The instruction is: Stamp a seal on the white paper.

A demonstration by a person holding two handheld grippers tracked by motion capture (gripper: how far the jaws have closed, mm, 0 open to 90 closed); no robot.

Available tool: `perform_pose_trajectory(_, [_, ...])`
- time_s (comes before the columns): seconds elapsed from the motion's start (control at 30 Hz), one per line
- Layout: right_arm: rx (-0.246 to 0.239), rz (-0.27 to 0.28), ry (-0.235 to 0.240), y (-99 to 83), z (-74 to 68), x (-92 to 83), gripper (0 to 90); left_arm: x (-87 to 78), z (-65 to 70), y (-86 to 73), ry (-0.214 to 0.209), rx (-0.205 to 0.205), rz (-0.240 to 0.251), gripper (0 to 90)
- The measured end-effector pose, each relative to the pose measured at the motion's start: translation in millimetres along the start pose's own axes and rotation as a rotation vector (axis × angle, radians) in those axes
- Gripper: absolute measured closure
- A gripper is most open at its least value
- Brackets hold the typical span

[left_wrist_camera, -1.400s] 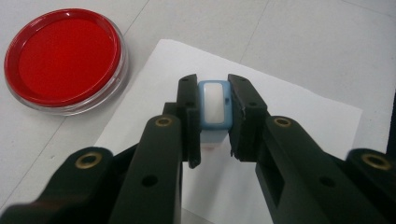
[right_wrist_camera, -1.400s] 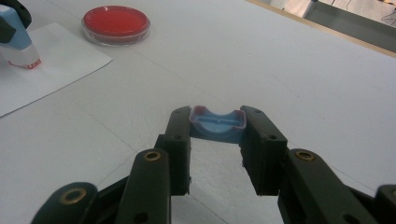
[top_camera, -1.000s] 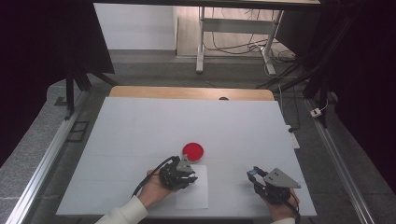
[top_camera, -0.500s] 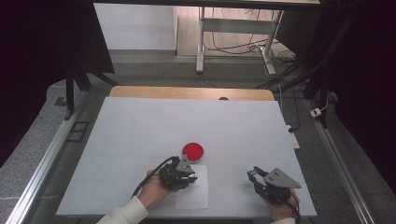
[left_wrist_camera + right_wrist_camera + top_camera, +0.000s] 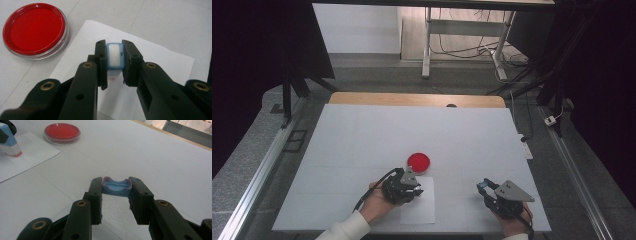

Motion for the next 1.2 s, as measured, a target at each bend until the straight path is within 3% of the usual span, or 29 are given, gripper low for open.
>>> perform_pose_trajectory(0.6, [-0.001, -0.002, -0.002, 0.2, -0.3, -0.5, 63.8, -3.6, -3.7, 2.3, -0.024, -0.046, 0.035, 75.7])
perform_pose_trajectory(0.83, [-0.003, 0.001, -0.003, 0.6, -0.5, -1.0, 63.8, -13.8, -7.3, 6.2, -0.021, -0.054, 0.069, 75.6])
perform_pose_trajectory(1.2, [-0.004, 0.005, -0.002, 0.7, -0.8, -0.7, 63.8, -31.6, -15.4, 7.7, -0.04, -0.13, 0.142, 75.5])
Point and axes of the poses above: each handheld gripper's, and its own axes: x roughly forward along the jaws, y roughly out of its top, z roughly to its right, the point moved 2 cm from there along x, roughly forward along the jaws, and after that the axes turned 13 degrees about y, right-handed, at the moved point
